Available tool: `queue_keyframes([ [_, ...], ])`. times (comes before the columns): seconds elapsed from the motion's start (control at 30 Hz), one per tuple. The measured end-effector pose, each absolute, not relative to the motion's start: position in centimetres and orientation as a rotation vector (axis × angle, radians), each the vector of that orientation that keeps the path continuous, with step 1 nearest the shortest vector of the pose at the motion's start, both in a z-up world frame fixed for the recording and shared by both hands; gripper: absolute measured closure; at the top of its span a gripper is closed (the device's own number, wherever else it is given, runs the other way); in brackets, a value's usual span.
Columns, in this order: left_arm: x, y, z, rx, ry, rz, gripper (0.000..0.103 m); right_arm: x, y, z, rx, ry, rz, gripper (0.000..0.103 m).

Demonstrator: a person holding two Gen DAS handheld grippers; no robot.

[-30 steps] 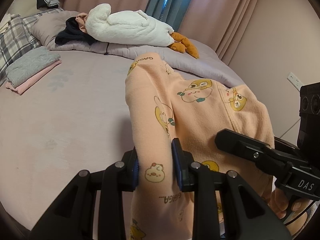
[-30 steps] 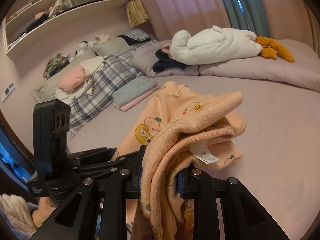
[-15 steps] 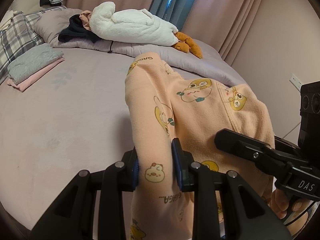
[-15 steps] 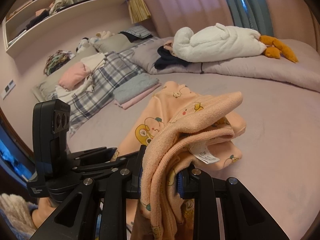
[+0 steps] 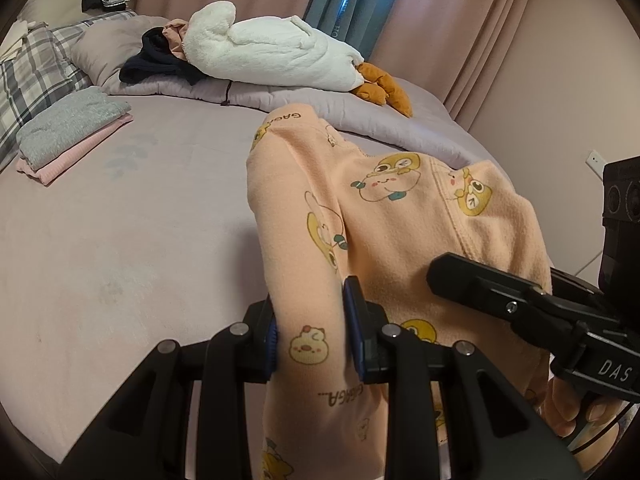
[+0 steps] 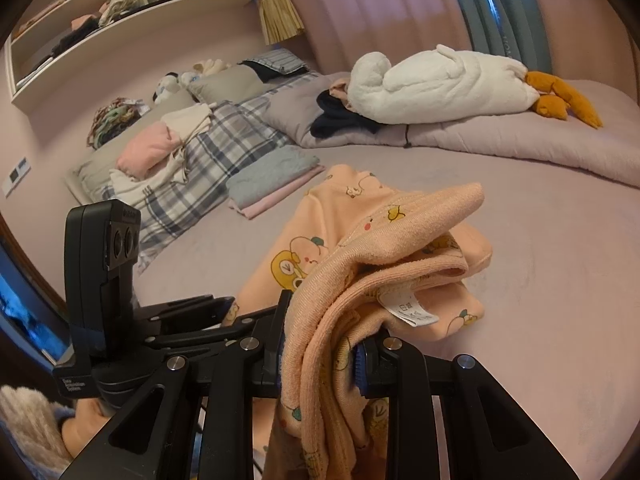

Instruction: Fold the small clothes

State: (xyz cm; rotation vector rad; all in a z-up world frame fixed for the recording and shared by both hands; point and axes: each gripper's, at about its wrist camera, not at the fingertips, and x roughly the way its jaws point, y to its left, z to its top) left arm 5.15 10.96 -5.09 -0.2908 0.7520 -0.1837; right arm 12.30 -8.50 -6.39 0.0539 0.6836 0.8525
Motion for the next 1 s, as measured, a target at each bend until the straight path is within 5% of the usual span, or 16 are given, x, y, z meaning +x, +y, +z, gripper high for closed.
queue_keyframes([
  [1.0,10.2,12.3,-6.0,-0.287,0.786,-0.151,0.077,14.9,-6.4,-6.6,0.055,0.700,0.848,0.076],
])
